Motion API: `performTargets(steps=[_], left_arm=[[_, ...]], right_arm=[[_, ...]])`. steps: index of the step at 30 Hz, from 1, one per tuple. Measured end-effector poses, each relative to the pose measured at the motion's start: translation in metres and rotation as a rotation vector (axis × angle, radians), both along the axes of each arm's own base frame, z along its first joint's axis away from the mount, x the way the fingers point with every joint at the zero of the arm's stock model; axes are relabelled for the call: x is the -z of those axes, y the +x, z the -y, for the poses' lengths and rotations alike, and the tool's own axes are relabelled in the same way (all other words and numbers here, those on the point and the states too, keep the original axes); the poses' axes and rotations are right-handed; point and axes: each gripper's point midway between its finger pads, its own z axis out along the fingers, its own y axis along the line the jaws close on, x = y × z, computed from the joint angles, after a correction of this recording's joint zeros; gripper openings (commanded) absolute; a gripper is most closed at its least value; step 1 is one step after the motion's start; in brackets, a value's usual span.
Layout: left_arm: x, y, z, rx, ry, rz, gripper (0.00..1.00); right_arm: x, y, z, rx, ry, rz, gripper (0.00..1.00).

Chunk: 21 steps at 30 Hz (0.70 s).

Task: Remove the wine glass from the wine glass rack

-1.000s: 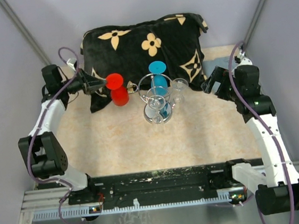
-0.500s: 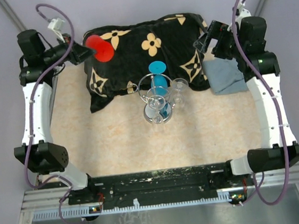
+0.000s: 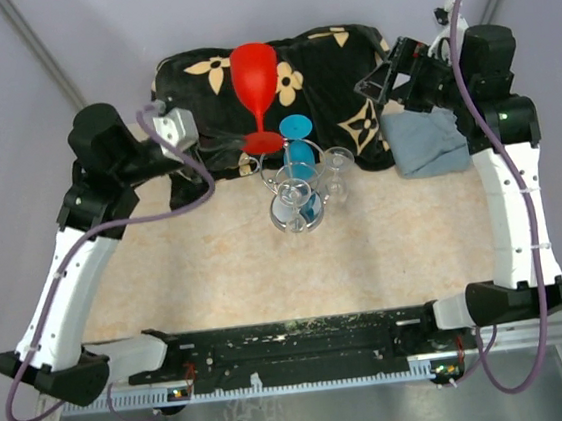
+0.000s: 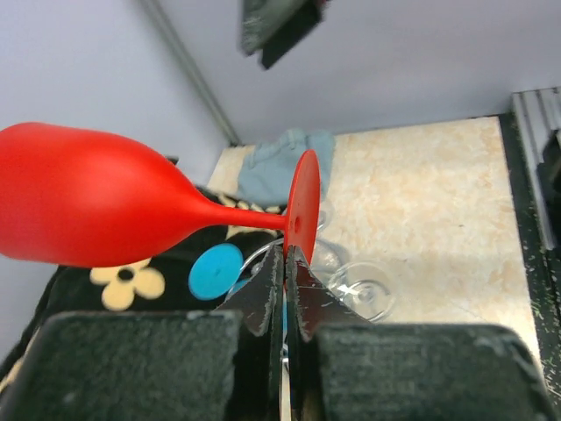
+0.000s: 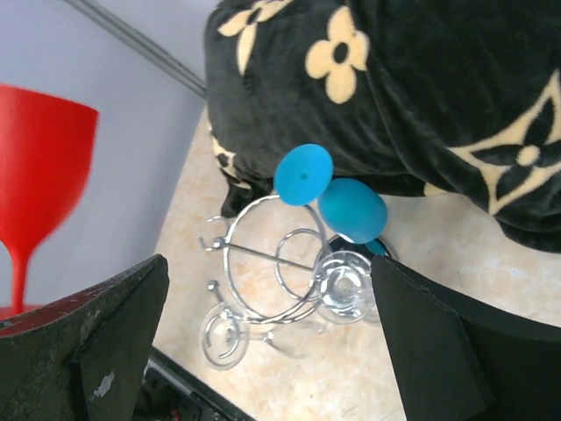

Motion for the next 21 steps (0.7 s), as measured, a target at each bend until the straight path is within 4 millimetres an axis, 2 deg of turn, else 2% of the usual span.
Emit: performTargets(steps=[3,7,11,14,17,21], left_arm=[[0.003,-0.036,0.019,0.091,0.013,0.068,0.0],[0.034,-0.076,0.048,0.213,0.073,0.116,0.0],[0.073,-0.094,0.066,0.272,0.162,0.177,0.0],[0.099,-0.099,0.071,0.297,0.228,0.252,0.0],[0.114,-0.103,0.071,0.319,0.272,0.335,0.0],[0.129,-0.108,0.072,0.353,0.313,0.45,0.0]], right_arm=[[-0.018,-0.014,-0.005,-0.031,0.024,0.027,0.98],[-0.044,-0.032,-0.01,-0.065,0.042,0.062,0.98],[-0.074,-0.054,-0.014,-0.105,0.05,0.107,0.98],[-0.09,-0.071,-0.019,-0.153,0.055,0.139,0.95],[-0.082,-0.085,-0.024,-0.2,0.058,0.111,0.88],[-0.036,-0.098,-0.029,-0.239,0.076,-0.038,0.87]])
